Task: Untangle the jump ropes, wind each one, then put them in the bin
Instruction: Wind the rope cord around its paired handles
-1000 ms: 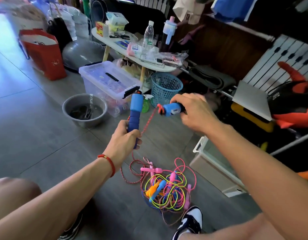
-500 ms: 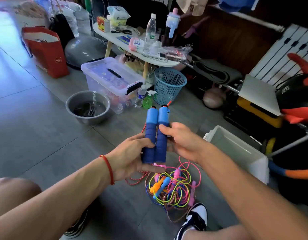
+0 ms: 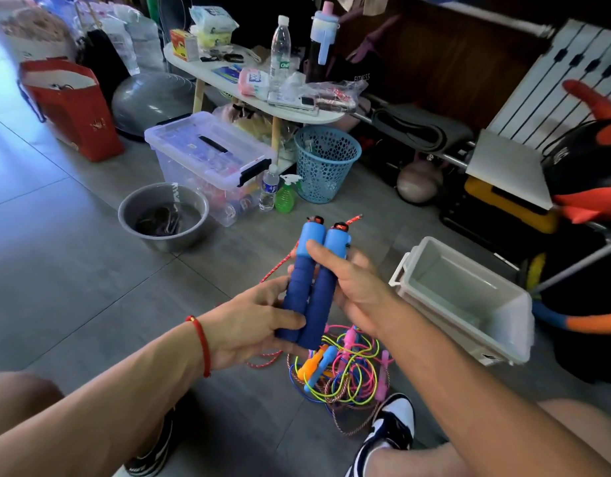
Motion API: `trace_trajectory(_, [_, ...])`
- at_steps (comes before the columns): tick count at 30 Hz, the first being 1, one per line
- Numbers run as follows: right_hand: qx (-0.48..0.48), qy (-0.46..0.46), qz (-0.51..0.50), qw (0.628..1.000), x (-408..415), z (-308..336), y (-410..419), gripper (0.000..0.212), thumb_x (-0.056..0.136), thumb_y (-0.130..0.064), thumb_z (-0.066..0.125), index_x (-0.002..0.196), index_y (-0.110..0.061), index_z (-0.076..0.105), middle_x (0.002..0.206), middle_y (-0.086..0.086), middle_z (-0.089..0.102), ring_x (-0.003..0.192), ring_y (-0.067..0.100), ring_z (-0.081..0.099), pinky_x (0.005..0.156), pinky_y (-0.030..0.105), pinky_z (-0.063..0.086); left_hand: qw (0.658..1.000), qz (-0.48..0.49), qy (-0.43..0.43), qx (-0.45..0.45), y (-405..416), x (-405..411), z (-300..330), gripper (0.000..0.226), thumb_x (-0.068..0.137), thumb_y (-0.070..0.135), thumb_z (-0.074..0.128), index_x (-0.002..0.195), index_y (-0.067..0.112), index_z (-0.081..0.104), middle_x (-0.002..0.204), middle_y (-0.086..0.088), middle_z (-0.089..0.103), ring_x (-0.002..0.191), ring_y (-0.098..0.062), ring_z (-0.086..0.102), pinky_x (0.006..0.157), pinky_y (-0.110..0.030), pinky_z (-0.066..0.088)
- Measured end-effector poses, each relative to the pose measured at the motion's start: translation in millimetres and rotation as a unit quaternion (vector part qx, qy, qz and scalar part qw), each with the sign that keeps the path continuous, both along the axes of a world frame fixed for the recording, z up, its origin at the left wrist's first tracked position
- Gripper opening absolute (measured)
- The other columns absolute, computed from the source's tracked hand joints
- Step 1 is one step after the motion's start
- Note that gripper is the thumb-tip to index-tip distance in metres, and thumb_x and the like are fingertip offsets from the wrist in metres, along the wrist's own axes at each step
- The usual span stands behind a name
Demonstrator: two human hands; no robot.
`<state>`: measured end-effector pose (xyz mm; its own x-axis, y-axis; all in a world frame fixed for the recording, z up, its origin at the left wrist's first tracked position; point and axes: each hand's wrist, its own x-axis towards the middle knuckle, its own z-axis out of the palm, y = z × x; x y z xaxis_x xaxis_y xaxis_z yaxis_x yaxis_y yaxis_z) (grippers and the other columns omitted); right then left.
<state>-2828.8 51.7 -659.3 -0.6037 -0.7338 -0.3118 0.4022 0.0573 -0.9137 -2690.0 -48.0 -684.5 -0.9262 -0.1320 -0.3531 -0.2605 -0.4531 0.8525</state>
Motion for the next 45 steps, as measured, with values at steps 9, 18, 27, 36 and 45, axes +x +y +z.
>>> trace_trajectory(9, [-0.044,0.007,-0.087,0.995,10.4,-3.8,-4.7,0.038,0.092,-0.016,0.07,0.114,0.014,0.062,0.1,0.024,0.071,0.089,0.028,0.073,0.084,0.041,0.061,1.0,-0.022,0.003,0.02,5.1,-2.5,-2.2,0.051,0.084,0.008,0.068,0.133,0.0,0.058,0.133,-0.028,0.06,0.121,-0.039,0.063,0.102,-0.058,0.049])
trace_trajectory(18, [-0.031,0.029,-0.059,0.997,17.7,-0.2,2.4,0.038,0.095,-0.022,0.069,0.113,0.011,0.063,0.096,0.021,0.073,0.089,0.027,0.07,0.09,0.045,0.058,0.997,-0.064,0.018,0.024,10.8,2.3,7.2,0.038,0.095,0.0,0.063,0.132,-0.005,0.053,0.118,-0.019,0.067,0.112,-0.031,0.068,0.093,-0.055,0.056])
trace_trajectory(27, [0.062,0.176,-0.213,0.959,-23.2,-5.4,3.7,0.053,0.088,-0.061,0.038,0.111,-0.021,0.063,0.109,-0.002,0.065,0.1,0.013,0.059,0.091,0.035,0.044,0.997,-0.032,-0.023,0.07,-4.4,1.7,19.6,0.041,0.085,0.0,0.067,0.125,-0.009,0.057,0.107,-0.02,0.069,0.09,-0.033,0.072,0.069,-0.041,0.061])
trace_trajectory(36, [0.002,0.093,0.041,0.995,-6.4,-27.5,10.4,0.024,0.105,-0.035,0.041,0.106,-0.024,0.062,0.077,0.003,0.051,0.05,0.016,0.049,0.054,0.031,0.046,0.991,-0.062,0.045,0.109,-34.4,3.6,31.5,0.062,0.056,0.019,0.099,0.11,0.002,0.074,0.111,-0.022,0.068,0.093,-0.032,0.073,0.068,-0.037,0.061])
trace_trajectory(45, [0.033,0.184,0.046,0.981,-6.6,-23.3,-3.8,0.043,0.09,-0.047,0.057,0.123,-0.021,0.062,0.111,-0.007,0.07,0.106,0.006,0.065,0.098,0.03,0.051,0.979,-0.18,0.052,0.078,-38.7,12.0,26.8,0.052,0.075,0.02,0.088,0.117,-0.003,0.067,0.11,-0.028,0.063,0.096,-0.036,0.068,0.071,-0.04,0.059])
